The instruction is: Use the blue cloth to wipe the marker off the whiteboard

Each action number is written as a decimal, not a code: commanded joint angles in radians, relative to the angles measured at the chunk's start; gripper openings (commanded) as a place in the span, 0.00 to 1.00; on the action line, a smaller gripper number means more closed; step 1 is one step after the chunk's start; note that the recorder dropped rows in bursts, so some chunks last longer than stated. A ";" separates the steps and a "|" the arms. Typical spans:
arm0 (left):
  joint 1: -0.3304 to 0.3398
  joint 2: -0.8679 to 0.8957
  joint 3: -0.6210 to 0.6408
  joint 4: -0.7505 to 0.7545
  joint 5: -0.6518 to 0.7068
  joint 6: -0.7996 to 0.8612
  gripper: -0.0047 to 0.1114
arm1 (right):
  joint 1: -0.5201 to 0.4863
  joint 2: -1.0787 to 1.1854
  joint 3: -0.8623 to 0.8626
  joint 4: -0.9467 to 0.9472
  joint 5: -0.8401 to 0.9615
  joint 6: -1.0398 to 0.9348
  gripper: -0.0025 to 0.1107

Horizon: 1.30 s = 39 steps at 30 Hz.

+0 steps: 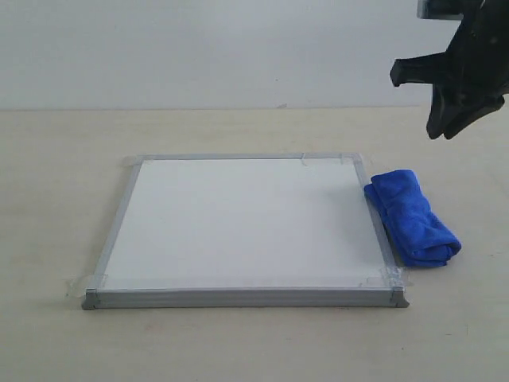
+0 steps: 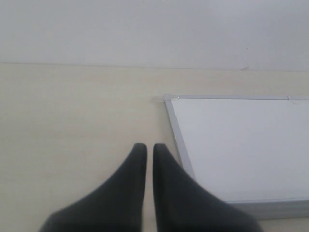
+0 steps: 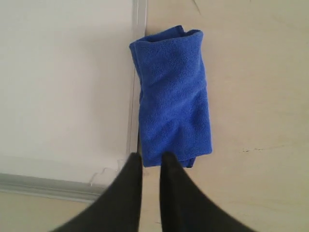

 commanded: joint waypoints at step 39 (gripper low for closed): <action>0.003 -0.003 0.003 0.001 -0.004 0.003 0.08 | -0.002 -1.259 0.887 0.105 -0.375 -0.168 0.02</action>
